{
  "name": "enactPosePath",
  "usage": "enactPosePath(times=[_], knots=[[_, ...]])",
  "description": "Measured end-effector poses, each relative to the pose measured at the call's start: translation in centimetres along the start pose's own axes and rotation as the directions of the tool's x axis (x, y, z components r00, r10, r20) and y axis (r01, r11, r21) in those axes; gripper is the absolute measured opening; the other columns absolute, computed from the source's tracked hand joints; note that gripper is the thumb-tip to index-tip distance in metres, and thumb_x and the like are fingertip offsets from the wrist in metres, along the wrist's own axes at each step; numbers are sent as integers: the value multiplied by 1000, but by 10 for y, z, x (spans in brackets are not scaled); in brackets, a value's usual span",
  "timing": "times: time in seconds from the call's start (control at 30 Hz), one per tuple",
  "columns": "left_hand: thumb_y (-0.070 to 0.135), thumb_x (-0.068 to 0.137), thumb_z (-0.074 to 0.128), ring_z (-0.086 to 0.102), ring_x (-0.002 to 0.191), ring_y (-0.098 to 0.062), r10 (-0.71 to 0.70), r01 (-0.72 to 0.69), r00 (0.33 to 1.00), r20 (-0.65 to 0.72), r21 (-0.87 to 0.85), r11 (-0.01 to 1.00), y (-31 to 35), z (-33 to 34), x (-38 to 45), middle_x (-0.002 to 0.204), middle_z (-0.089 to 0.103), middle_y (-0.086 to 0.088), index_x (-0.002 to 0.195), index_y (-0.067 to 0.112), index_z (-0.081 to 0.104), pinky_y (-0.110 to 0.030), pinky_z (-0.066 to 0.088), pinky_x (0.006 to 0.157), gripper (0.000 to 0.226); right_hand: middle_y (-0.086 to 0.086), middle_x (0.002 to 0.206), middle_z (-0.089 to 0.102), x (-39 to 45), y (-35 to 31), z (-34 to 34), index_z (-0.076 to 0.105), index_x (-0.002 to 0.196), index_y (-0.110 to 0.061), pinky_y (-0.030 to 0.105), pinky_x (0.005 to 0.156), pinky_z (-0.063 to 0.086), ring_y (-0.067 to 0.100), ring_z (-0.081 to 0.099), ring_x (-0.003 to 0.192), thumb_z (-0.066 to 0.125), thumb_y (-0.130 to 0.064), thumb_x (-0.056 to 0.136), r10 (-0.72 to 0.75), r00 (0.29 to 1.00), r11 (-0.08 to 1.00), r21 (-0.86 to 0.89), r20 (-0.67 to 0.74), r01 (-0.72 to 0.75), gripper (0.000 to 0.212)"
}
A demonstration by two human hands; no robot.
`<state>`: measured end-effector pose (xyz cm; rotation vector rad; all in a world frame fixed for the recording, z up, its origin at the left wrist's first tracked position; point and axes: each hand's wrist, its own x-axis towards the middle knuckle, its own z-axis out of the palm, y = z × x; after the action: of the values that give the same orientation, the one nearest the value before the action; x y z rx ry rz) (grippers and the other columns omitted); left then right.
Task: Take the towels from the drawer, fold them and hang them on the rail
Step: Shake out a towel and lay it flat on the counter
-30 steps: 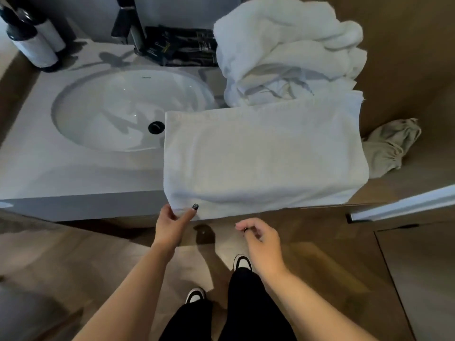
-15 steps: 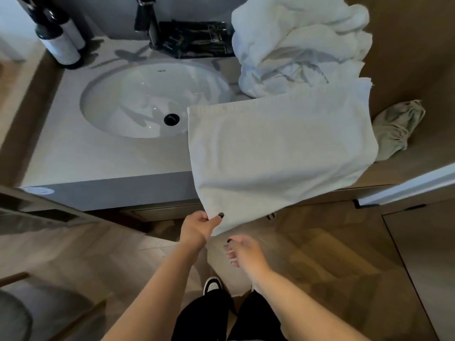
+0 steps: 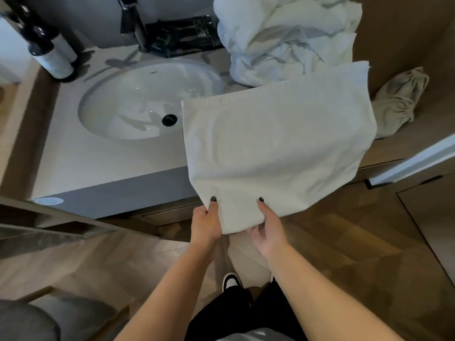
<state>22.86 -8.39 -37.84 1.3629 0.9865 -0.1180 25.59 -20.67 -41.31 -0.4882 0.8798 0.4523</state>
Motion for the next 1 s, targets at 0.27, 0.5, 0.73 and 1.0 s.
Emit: enactPosePath(times=[0.27, 0.5, 0.73, 1.0], knots=[[17, 90, 69, 64, 91, -18, -90, 100, 988, 126, -82, 992, -3, 2, -11, 102, 67, 0, 95, 27, 60, -32, 56, 68, 14, 13, 113, 72, -7, -7, 5, 63, 122, -5, 36, 83, 59, 25, 69, 104, 62, 4, 91, -118, 992, 991, -74, -32, 115, 32], [25, 96, 62, 59, 93, 0, 218, -231, 967, 128, 93, 969, 18, 5, -22, 100, 64, 20, 95, 39, 58, -19, 45, 68, 16, 17, 116, 69, 2, -31, 10, 64, 118, -2, 37, 79, 56, 31, 66, 103, 59, 9, 88, -105, 988, 994, 12, -117, 107, 33], [33, 95, 64, 65, 101, -23, 172, -180, 975, 143, 45, 983, 38, -5, -26, 105, 69, 4, 106, 26, 64, -51, 54, 92, 13, 11, 109, 70, 24, -84, -8, 65, 115, -13, 38, 64, 57, 26, 68, 87, 64, 0, 90, -191, 945, 974, 69, -267, 216, 28], [25, 96, 62, 63, 80, -11, 99, -95, 992, 76, -50, 994, 44, -17, -22, 88, 68, 7, 93, 24, 64, -23, 51, 58, 5, 9, 110, 71, 4, -148, -34, 66, 113, -13, 45, 87, 58, 27, 70, 95, 75, -7, 84, -328, 884, 932, 40, -334, 360, 31]])
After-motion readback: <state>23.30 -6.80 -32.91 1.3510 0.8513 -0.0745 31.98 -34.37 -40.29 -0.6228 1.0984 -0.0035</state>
